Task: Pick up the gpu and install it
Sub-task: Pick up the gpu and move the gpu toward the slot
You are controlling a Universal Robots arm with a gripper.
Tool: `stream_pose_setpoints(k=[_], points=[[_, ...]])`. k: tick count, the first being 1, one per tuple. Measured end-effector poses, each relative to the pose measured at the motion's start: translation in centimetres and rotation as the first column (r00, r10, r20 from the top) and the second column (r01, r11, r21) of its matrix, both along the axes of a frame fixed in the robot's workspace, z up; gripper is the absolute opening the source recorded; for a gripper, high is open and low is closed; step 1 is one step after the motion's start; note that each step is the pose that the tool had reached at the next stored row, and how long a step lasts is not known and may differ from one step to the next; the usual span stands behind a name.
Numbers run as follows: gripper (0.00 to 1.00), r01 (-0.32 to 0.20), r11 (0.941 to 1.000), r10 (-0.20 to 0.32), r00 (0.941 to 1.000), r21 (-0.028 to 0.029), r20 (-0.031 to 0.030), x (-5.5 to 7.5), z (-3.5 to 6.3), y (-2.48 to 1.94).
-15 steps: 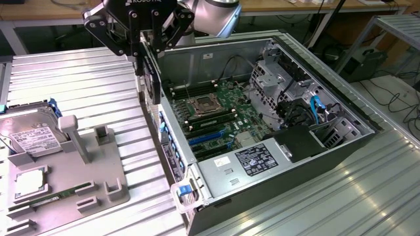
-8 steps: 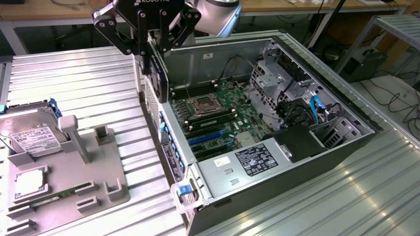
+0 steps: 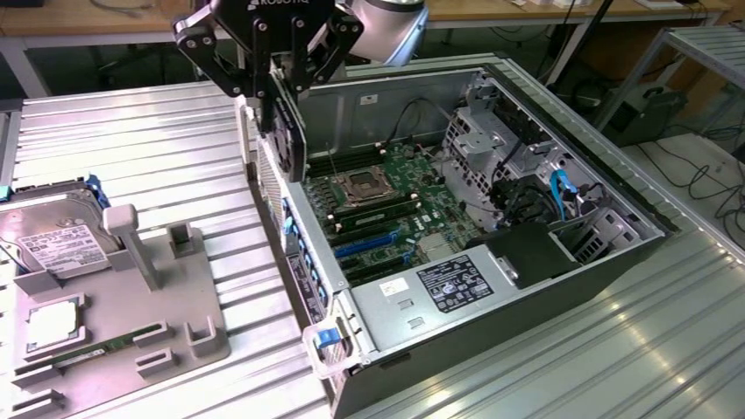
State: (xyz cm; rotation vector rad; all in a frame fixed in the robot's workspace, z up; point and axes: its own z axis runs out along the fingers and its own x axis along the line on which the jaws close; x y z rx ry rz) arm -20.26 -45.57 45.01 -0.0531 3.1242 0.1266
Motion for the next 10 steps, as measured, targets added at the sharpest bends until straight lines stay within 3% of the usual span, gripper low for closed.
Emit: stream_pose_setpoints(k=[10], points=[[0.28, 0.000, 1.0000, 0.000, 1.0000, 0.0001, 0.0000, 0.81, -0.07, 0.00]])
